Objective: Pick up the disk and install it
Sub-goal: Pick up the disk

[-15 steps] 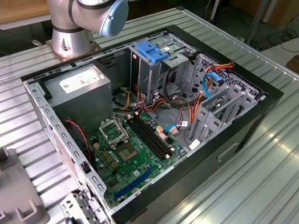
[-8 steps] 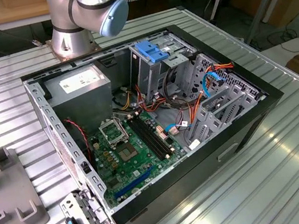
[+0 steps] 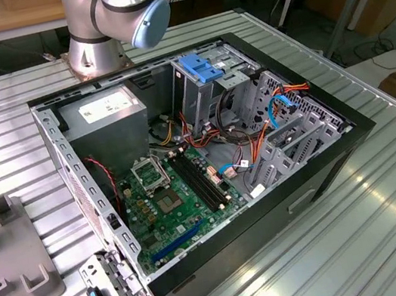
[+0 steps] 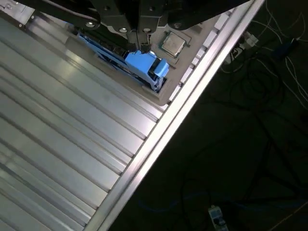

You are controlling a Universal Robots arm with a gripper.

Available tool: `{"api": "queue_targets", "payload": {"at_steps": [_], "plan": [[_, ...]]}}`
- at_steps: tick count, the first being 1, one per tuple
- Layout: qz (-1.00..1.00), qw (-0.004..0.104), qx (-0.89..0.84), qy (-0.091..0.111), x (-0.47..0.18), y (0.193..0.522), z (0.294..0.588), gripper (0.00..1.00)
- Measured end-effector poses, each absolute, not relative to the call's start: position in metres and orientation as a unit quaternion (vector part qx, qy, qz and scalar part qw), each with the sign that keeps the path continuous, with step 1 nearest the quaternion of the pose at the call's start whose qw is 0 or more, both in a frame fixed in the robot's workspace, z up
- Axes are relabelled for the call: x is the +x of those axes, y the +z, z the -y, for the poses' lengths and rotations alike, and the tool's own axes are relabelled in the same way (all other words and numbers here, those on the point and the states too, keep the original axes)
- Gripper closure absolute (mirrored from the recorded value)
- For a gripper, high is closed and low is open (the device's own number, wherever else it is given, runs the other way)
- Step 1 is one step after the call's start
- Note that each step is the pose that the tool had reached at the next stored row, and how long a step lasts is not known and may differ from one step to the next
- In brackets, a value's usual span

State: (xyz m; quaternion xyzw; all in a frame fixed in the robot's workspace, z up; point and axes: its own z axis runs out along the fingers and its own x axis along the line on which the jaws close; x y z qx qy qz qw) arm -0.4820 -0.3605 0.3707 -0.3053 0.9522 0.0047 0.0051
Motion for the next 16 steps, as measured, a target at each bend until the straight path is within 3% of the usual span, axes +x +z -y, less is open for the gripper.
{"api": "queue_targets", "payload": {"at_steps": [16], "plan": [[-0.837,0.003,-0.548,0.0,-0.4819,0.3661,0.3605,0.89]]}}
